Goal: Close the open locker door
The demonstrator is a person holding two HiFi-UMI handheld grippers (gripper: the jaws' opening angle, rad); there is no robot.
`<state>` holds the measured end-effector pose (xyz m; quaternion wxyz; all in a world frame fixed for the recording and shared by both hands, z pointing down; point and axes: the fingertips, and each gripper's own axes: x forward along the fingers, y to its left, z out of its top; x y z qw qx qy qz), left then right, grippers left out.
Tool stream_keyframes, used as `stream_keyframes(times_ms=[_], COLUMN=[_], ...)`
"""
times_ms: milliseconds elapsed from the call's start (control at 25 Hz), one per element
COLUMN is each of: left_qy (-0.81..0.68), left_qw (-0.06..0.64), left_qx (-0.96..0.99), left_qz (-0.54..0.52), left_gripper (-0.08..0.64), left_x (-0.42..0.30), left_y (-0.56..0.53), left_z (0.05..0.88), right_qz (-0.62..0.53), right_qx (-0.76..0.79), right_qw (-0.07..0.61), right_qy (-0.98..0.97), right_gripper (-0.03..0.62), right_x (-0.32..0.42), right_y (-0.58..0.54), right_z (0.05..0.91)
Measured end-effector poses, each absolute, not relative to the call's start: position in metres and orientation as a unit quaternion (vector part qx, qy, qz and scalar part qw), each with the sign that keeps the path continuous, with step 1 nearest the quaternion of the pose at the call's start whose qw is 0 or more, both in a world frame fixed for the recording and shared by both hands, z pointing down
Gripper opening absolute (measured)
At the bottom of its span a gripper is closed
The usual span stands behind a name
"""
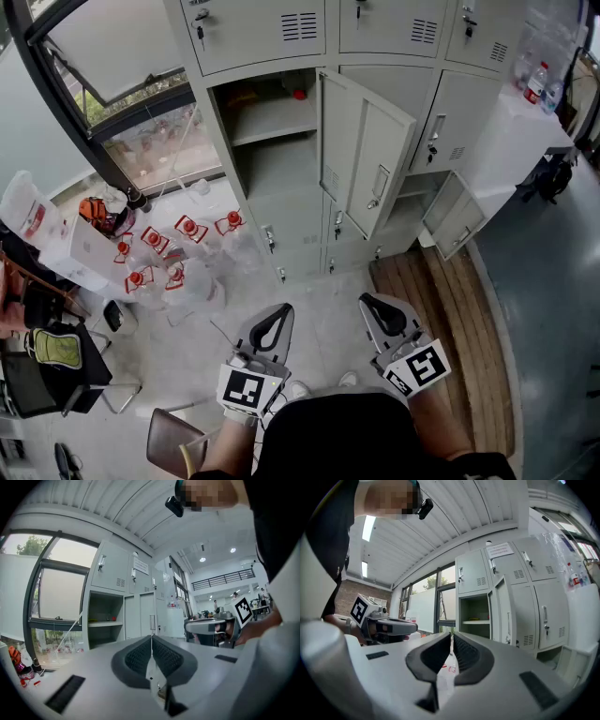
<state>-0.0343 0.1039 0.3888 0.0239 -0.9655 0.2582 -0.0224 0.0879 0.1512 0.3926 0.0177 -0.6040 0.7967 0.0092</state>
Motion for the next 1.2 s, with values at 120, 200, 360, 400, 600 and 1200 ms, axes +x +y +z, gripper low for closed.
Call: stream_keyframes(times_ms=[120, 200, 360, 400, 600, 1200], left_qy=[0.261, 0.264, 0.272, 0.276, 0.295, 0.281], left_qw=[0.023, 0.024, 0.027, 0.027, 0.03, -0.008], left_qx=[-0.965, -0.964, -0.961, -0.96, -0.954, -0.957], left_qz=[-0.023, -0.024, -0.028, -0.029, -0.037, -0.071], left_gripper=[0.025, 0.023, 0.023, 0.025, 0.023, 0.025], left_x=[-0.024, -0.017, -0.003, 0.0, 0.015, 0.011], left_y=[0.105, 0.105, 0.104, 0.104, 0.1, 0.01], left_z=[0.388, 0.388, 0.388, 0.388, 0.391, 0.418], right_qz=[0.009, 0.008, 0.006, 0.005, -0.002, -0.003], right_qx=[-0.602, -0.6, -0.595, -0.594, -0.591, -0.615], right_qw=[0.022, 0.025, 0.034, 0.04, 0.065, 0.061], right_qy=[0.798, 0.8, 0.803, 0.803, 0.804, 0.786], right_gripper=[0.04, 0.04, 0.04, 0.041, 0.041, 0.041], right_x=[0.098, 0.104, 0.118, 0.123, 0.15, 0.154], right_y=[0.151, 0.15, 0.149, 0.149, 0.148, 0.063], right_z=[0.392, 0.393, 0.393, 0.393, 0.392, 0.397])
